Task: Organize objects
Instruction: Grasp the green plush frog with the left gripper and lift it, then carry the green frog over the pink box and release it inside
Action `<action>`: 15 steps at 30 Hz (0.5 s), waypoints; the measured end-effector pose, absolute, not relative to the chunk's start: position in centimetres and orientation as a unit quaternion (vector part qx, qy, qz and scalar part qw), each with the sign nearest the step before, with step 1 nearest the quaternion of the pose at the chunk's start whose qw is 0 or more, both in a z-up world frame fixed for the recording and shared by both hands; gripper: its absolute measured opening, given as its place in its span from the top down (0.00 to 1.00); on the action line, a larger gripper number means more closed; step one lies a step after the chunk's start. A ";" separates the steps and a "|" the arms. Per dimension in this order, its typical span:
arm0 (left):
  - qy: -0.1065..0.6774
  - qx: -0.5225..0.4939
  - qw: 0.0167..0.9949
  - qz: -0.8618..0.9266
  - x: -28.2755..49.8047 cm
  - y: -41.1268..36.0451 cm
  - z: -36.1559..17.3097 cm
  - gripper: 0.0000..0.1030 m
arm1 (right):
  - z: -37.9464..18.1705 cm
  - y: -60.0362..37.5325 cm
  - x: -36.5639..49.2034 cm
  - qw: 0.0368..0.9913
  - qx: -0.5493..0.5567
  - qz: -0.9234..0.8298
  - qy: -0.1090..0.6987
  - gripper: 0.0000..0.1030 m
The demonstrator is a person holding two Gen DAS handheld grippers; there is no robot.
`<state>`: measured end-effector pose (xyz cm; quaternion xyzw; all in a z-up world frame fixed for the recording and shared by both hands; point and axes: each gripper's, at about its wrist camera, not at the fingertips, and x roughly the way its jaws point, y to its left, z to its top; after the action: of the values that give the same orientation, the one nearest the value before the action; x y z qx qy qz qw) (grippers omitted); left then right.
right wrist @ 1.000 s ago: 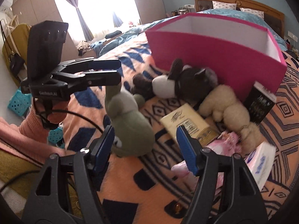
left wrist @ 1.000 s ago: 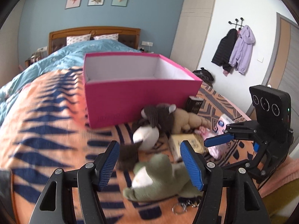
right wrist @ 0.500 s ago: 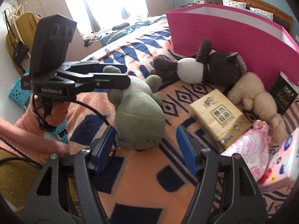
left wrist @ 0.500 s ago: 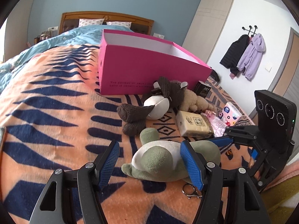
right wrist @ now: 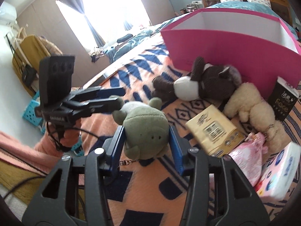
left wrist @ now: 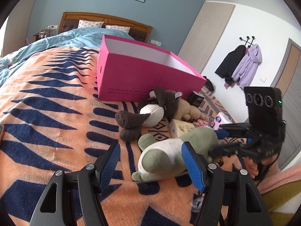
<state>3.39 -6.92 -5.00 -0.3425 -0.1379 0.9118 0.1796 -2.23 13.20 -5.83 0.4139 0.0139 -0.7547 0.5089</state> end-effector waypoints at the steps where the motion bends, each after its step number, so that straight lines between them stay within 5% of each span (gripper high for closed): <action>1: -0.139 -0.342 0.184 0.911 3.5 -6.9 -5.0 0.33 | -5.8 13.4 -2.8 0.505 0.418 -0.755 0.003 0.52; 9: -0.114 -0.366 0.195 0.903 2.5 -5.4 -6.1 0.34 | -6.2 14.4 -5.3 0.484 0.439 -0.755 -0.047 0.52; 15: -0.123 -0.389 0.211 0.888 0.9 -4.4 -7.6 0.52 | -5.9 14.6 -5.4 0.457 0.439 -0.773 -0.038 0.46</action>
<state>0.91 -4.40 -7.59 -0.3888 -0.1229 0.8885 0.2105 -5.41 14.63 -5.93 0.4385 -0.0383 -0.7727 0.4573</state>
